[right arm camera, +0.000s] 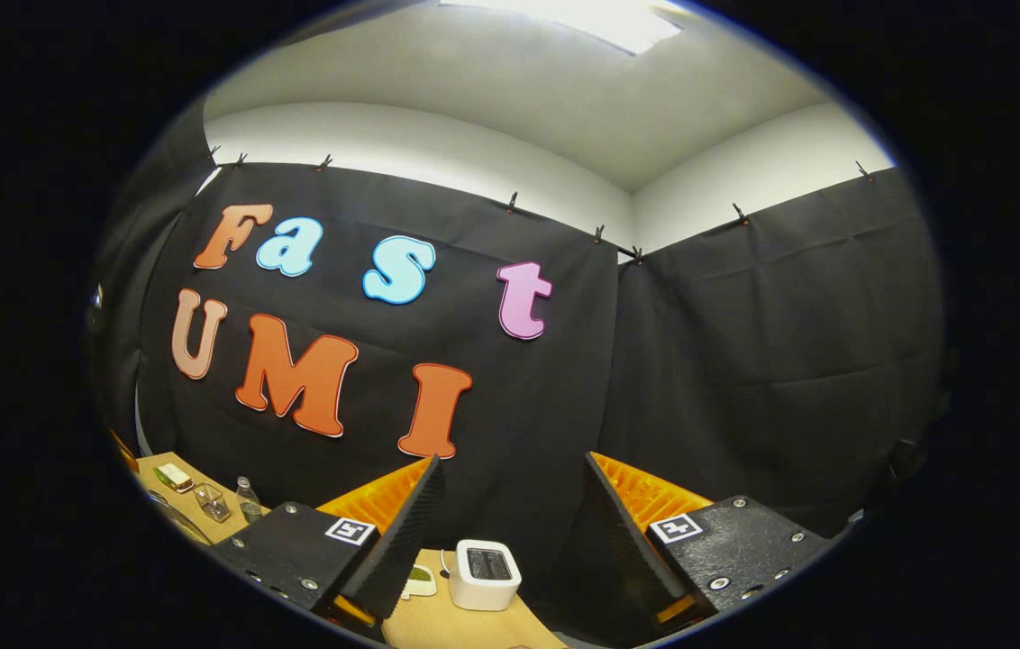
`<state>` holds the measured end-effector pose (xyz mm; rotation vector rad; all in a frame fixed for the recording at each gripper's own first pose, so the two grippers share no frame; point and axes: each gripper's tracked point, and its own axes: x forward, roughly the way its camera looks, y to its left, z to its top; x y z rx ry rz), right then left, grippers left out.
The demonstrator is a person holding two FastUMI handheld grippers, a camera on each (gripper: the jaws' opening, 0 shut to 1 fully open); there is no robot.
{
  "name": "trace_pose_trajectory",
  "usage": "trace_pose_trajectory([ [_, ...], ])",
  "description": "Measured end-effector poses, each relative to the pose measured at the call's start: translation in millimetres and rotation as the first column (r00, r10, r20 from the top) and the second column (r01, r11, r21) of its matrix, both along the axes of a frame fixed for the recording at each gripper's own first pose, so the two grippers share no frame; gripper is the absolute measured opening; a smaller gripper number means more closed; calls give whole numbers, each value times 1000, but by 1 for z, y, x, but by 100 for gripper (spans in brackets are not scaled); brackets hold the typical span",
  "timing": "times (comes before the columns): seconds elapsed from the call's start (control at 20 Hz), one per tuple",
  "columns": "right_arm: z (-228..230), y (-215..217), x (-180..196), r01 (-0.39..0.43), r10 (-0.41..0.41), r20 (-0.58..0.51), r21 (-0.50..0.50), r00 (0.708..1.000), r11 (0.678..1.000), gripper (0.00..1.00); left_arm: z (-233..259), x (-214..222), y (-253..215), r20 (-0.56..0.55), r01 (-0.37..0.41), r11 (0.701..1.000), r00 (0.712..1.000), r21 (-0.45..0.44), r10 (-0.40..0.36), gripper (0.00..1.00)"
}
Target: First push the handle of the pot to place it horizontally, then grasp the pot with both hands and set it on the induction cooktop.
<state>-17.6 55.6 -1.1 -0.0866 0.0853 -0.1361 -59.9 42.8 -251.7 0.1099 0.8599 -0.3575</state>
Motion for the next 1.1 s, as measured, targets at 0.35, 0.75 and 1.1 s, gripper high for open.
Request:
trace_pose_trajectory([
  [0.35,-11,-14,-2,25,-25,-26,4,999,1000,95,-93,-100,4,-418,120,989,905,83,-75,6],
  [0.75,-25,-43,-14,85,-86,-67,-14,994,996,95,-140,-189,43,-670,295,937,736,189,-97,5],
  [1.1,-28,-57,-25,127,-128,-86,-15,988,992,95,-174,-218,59,-756,355,904,652,239,-57,5],
])
